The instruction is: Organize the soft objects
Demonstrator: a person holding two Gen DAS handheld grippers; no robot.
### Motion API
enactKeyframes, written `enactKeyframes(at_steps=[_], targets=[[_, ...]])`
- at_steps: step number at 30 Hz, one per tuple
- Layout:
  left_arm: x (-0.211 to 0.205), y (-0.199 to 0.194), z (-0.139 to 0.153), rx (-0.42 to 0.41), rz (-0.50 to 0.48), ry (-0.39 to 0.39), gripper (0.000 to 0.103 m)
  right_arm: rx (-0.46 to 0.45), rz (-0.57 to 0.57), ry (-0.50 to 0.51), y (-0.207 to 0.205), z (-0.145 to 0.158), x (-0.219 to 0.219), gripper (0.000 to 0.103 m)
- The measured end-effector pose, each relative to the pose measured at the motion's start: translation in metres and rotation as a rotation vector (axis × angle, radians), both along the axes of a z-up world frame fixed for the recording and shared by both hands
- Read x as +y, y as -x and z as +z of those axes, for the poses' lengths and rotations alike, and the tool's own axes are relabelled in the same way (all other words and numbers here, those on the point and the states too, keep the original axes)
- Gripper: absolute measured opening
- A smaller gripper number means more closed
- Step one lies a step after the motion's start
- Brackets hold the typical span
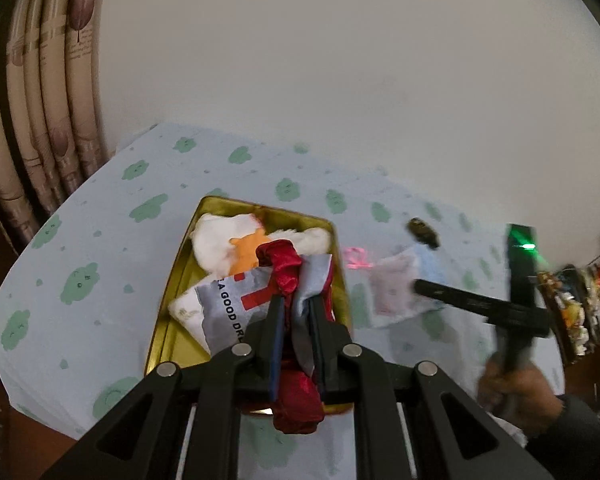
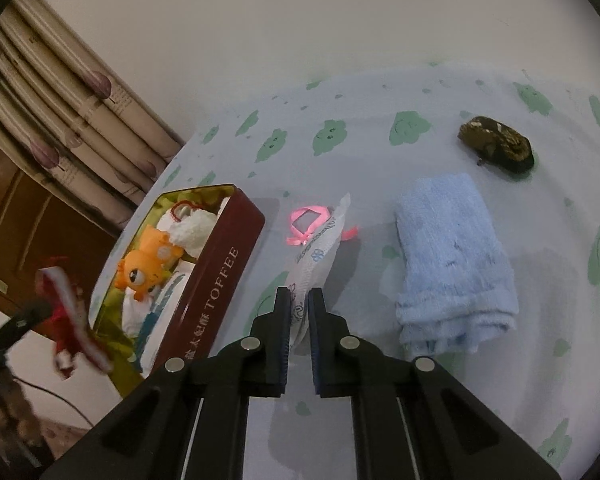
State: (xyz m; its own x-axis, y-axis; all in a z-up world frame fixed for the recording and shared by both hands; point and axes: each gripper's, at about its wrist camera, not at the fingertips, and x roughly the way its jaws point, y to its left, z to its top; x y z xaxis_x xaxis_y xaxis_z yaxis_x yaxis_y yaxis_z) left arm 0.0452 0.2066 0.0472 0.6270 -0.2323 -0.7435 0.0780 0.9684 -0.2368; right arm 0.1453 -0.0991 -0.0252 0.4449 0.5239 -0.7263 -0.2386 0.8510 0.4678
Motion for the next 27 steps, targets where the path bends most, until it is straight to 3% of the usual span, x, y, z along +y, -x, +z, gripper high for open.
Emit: enactKeyframes(at_steps=[6, 9, 11, 16, 19, 20, 21, 23, 25, 27], targets=[[0.004, -0.019, -0.028, 0.045, 0.033, -0.058, 0.016, 0.004, -0.013, -0.033, 0.009, 0.006, -0.008, 0.009], [0.007, -0.025, -0.035, 0.045, 0.059, -0.090, 0.025, -0.001, -0.012, -0.047, 0.011, 0.011, -0.010, 0.009], [0.009, -0.028, -0.037, 0.059, 0.074, -0.102, 0.039, 0.001, -0.013, -0.028, 0.010, 0.012, -0.010, 0.009], [0.013, -0.029, -0.038, 0.031, 0.079, -0.108, 0.039, 0.052, -0.013, 0.009, 0.004, -0.001, -0.012, 0.016], [0.010, -0.029, -0.038, 0.022, 0.062, -0.118, 0.039, 0.064, -0.013, 0.016, 0.004, -0.008, -0.008, 0.052], [0.008, -0.029, -0.038, 0.020, 0.049, -0.123, 0.041, 0.061, -0.013, 0.041, 0.004, -0.009, -0.004, 0.074], [0.006, -0.030, -0.037, 0.021, 0.041, -0.137, 0.044, 0.058, -0.017, 0.085, 0.003, -0.010, 0.003, 0.087], [0.002, -0.030, -0.034, 0.015, 0.044, -0.167, 0.053, 0.037, -0.028, 0.117, 0.001, -0.009, 0.012, 0.094], [-0.001, -0.028, -0.029, -0.007, 0.043, -0.194, 0.054, 0.036, -0.049, 0.175, -0.002, -0.009, 0.020, 0.100], [-0.003, -0.028, -0.025, -0.021, 0.030, -0.202, 0.059, 0.081, -0.043, 0.214, -0.009, -0.016, 0.033, 0.101]])
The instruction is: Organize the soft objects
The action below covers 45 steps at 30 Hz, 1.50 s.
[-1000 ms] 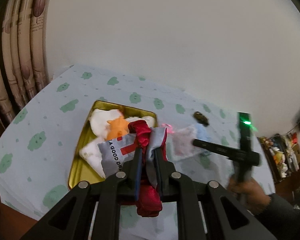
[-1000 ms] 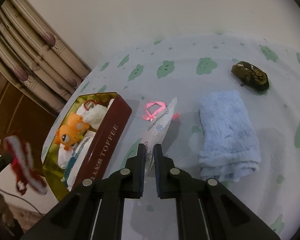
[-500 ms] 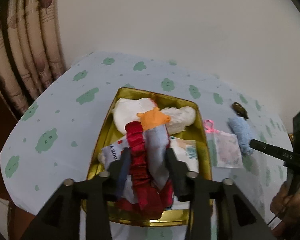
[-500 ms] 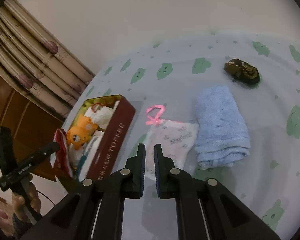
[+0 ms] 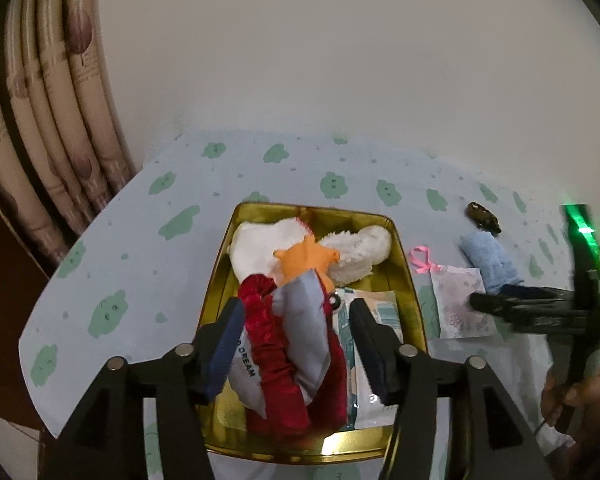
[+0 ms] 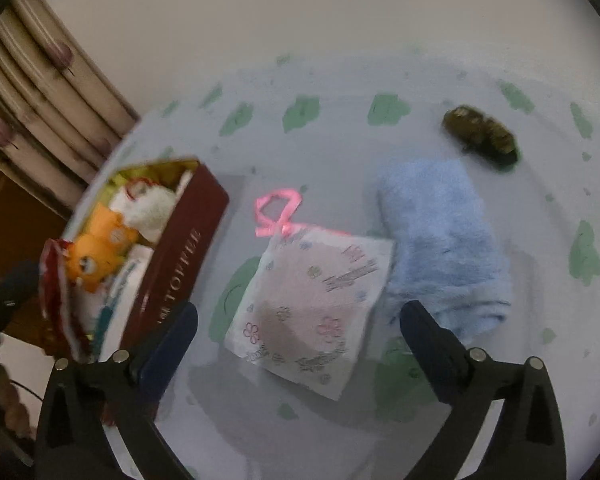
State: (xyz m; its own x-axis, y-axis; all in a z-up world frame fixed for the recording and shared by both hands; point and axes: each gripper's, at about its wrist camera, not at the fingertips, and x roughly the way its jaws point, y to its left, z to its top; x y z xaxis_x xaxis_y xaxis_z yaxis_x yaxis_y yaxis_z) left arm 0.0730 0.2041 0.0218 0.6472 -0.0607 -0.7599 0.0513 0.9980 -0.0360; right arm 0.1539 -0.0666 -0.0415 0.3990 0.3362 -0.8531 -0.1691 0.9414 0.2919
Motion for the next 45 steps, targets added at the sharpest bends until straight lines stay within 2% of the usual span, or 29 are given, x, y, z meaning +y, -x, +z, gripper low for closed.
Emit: enactKeyframes(at_steps=[3, 6, 7, 10, 13, 16, 18, 20, 24, 26, 28, 32, 34, 36, 42, 45], targets=[[-0.001, -0.003, 0.002, 0.003, -0.015, -0.010, 0.060, 0.051, -0.001, 0.078, -0.007, -0.014, 0.019, 0.101], [0.008, -0.007, 0.004, 0.017, 0.003, 0.033, 0.060, 0.064, -0.006, 0.154, -0.012, -0.025, 0.032, 0.103], [0.011, -0.008, 0.005, 0.022, 0.008, 0.058, 0.060, 0.032, -0.004, 0.156, -0.011, -0.024, 0.034, 0.103], [0.022, -0.010, 0.008, 0.041, -0.016, 0.178, 0.060, 0.008, -0.003, 0.109, -0.012, -0.024, 0.028, 0.103], [0.028, -0.009, 0.008, 0.060, -0.011, 0.241, 0.060, -0.001, 0.017, 0.074, -0.012, -0.022, 0.022, 0.096], [0.027, -0.004, 0.011, 0.048, -0.019, 0.285, 0.060, -0.018, 0.032, 0.074, -0.012, -0.019, 0.011, 0.074], [0.023, 0.000, 0.013, 0.034, -0.047, 0.303, 0.060, -0.032, 0.040, 0.114, -0.014, -0.016, 0.006, 0.045], [0.015, 0.001, 0.017, 0.031, -0.079, 0.291, 0.060, -0.033, 0.042, 0.110, -0.017, -0.017, 0.004, 0.034], [0.003, 0.009, 0.034, -0.025, -0.101, 0.255, 0.060, -0.046, 0.053, 0.083, -0.013, -0.013, -0.003, 0.022], [0.003, 0.016, 0.044, -0.054, -0.099, 0.280, 0.060, -0.056, 0.052, 0.085, -0.011, -0.011, -0.004, 0.019], [0.008, 0.025, 0.051, -0.068, -0.081, 0.350, 0.060, -0.051, 0.056, 0.068, -0.009, -0.010, -0.006, 0.017], [0.020, 0.053, 0.053, -0.098, 0.004, 0.459, 0.076, -0.062, 0.048, 0.034, -0.001, -0.004, -0.013, 0.013], [0.024, 0.066, 0.050, -0.103, 0.023, 0.486, 0.078, -0.070, 0.047, 0.005, 0.004, 0.003, -0.017, 0.012], [0.026, 0.078, 0.047, -0.099, 0.050, 0.477, 0.078, -0.071, 0.054, -0.024, 0.007, 0.009, -0.017, 0.011], [0.024, 0.108, 0.029, -0.108, 0.146, 0.380, 0.078, -0.084, 0.054, -0.081, 0.013, 0.023, -0.011, 0.010], [0.023, 0.114, 0.018, -0.096, 0.177, 0.381, 0.078, -0.080, 0.048, -0.126, 0.016, 0.031, -0.014, 0.009]])
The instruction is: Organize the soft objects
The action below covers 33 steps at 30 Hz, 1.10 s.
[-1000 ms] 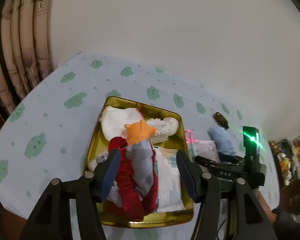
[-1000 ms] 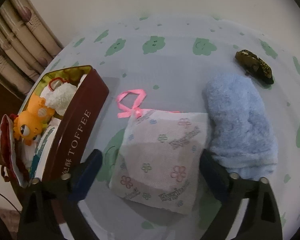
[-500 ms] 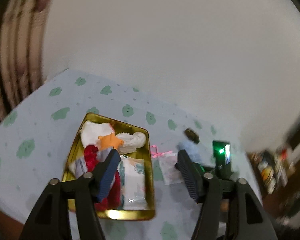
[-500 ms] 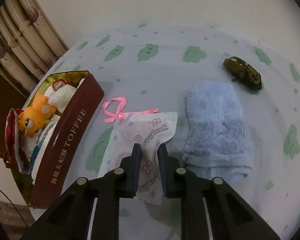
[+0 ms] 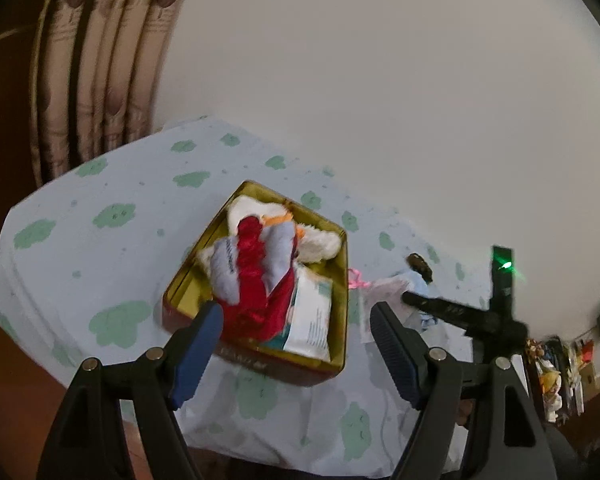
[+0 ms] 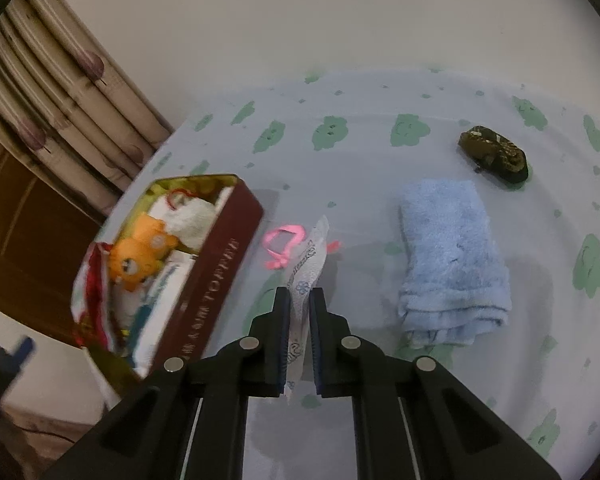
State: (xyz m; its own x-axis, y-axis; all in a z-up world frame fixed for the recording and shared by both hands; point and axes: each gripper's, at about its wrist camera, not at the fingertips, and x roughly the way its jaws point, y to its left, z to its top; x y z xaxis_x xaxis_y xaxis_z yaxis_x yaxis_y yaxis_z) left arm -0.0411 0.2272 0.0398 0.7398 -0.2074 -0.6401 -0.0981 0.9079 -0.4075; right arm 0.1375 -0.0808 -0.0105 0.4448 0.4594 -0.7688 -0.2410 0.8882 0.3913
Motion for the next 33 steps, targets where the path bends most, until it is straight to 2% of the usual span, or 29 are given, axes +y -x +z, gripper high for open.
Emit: enactKeyframes(at_steps=[5, 10, 13, 15, 19, 22, 26, 33], targets=[[-0.004, 0.004, -0.012, 0.009, 0.013, 0.006, 0.078, 0.011, 0.005, -0.019, 0.006, 0.005, -0.003, 0.009], [-0.012, 0.004, -0.018, 0.009, -0.004, -0.036, 0.078, 0.043, 0.009, -0.004, 0.005, -0.006, -0.001, 0.009], [-0.018, 0.003, -0.023, 0.019, -0.023, -0.047, 0.078, 0.089, 0.037, -0.041, 0.002, -0.013, 0.007, 0.013], [-0.019, 0.002, -0.025, 0.027, -0.030, -0.056, 0.078, 0.093, 0.047, -0.032, 0.001, -0.015, 0.013, 0.013], [-0.017, 0.002, -0.028, 0.032, -0.032, -0.046, 0.078, 0.145, 0.066, -0.055, -0.005, -0.025, 0.023, 0.014], [-0.014, 0.002, -0.030, 0.035, -0.025, -0.032, 0.078, 0.132, 0.064, -0.043, -0.006, -0.025, 0.027, 0.014], [-0.012, 0.002, -0.031, 0.039, -0.023, -0.022, 0.078, 0.091, 0.078, -0.022, -0.001, -0.019, 0.031, 0.009], [-0.015, 0.002, -0.031, 0.034, -0.025, -0.045, 0.078, 0.044, 0.064, -0.096, 0.006, 0.008, 0.020, 0.008]])
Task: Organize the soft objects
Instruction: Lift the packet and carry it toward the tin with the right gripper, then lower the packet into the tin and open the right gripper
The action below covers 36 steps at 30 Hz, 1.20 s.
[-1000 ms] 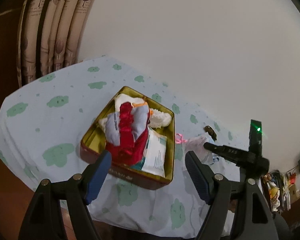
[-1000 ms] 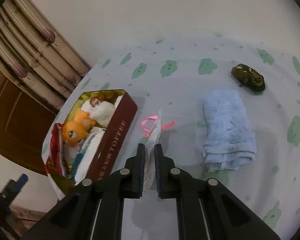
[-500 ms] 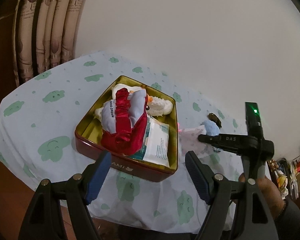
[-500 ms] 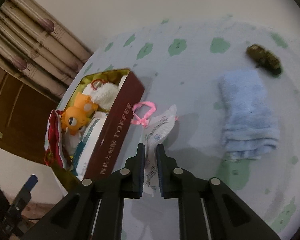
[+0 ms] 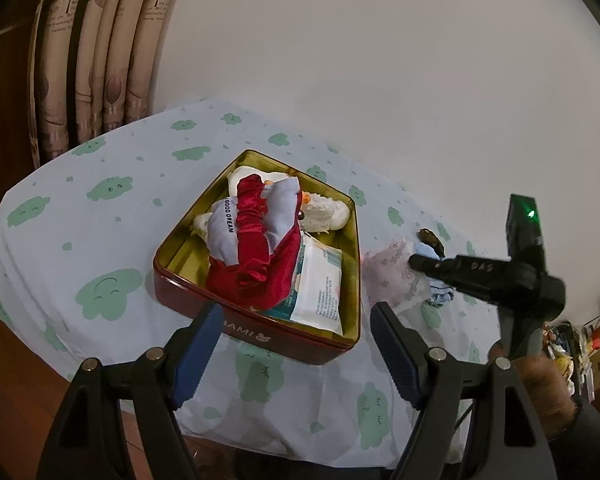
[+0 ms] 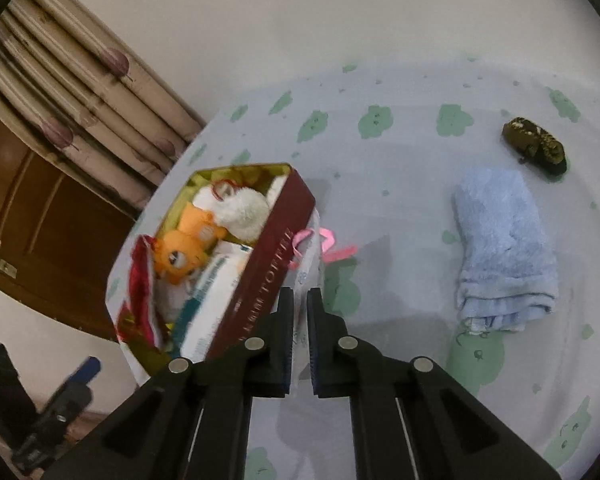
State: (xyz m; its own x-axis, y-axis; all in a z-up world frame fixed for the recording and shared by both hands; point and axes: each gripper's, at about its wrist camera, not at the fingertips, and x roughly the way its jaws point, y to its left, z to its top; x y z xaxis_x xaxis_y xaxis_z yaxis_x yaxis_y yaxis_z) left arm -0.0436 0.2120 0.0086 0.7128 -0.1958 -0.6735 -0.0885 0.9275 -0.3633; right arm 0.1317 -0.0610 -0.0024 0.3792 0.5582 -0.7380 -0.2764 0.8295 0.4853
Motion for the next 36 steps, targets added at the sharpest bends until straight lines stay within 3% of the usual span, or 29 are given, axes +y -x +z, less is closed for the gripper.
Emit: enactKeyframes(at_steps=[4, 7, 10, 11, 12, 13, 17, 24, 28, 29, 32, 34, 35, 36], targets=[[-0.002, -0.002, -0.005, 0.022, -0.008, -0.004, 0.078, 0.002, -0.019, -0.027, -0.002, 0.009, -0.007, 0.007], [-0.003, -0.003, -0.009, 0.038, -0.014, -0.002, 0.078, 0.039, -0.033, -0.003, -0.007, -0.001, -0.010, 0.011], [-0.004, -0.005, -0.012, 0.047, -0.017, -0.005, 0.078, 0.050, -0.064, 0.105, -0.010, -0.016, -0.014, 0.018], [-0.005, -0.005, -0.012, 0.051, -0.020, -0.005, 0.078, 0.037, -0.061, 0.150, -0.010, -0.017, -0.012, 0.048], [-0.005, -0.005, -0.013, 0.054, -0.023, -0.002, 0.078, 0.045, -0.058, 0.179, -0.011, -0.020, -0.011, 0.097], [-0.006, -0.005, -0.014, 0.055, -0.023, 0.000, 0.078, 0.085, -0.068, 0.197, -0.014, -0.025, -0.010, 0.101], [-0.010, -0.007, -0.017, 0.066, -0.043, -0.006, 0.078, 0.048, -0.073, 0.220, -0.012, -0.022, -0.001, 0.103], [-0.008, -0.007, -0.019, 0.077, -0.049, 0.006, 0.078, -0.019, 0.008, 0.509, -0.016, -0.038, 0.043, 0.103], [-0.008, -0.008, -0.022, 0.089, -0.052, 0.018, 0.078, 0.055, 0.080, 0.549, -0.022, -0.068, 0.050, 0.103], [-0.008, -0.009, -0.022, 0.093, -0.054, 0.016, 0.078, -0.012, 0.074, 0.544, -0.020, -0.064, 0.049, 0.103], [-0.010, -0.009, -0.023, 0.095, -0.061, 0.008, 0.078, -0.017, 0.100, 0.518, -0.023, -0.069, 0.042, 0.101], [-0.011, -0.009, -0.025, 0.102, -0.065, 0.002, 0.078, -0.044, 0.124, 0.514, -0.020, -0.069, 0.041, 0.095], [-0.012, -0.009, -0.025, 0.105, -0.066, 0.002, 0.078, -0.062, 0.136, 0.505, -0.018, -0.067, 0.038, 0.081], [-0.012, -0.009, -0.026, 0.107, -0.068, 0.003, 0.078, -0.076, 0.141, 0.502, -0.016, -0.065, 0.037, 0.059]])
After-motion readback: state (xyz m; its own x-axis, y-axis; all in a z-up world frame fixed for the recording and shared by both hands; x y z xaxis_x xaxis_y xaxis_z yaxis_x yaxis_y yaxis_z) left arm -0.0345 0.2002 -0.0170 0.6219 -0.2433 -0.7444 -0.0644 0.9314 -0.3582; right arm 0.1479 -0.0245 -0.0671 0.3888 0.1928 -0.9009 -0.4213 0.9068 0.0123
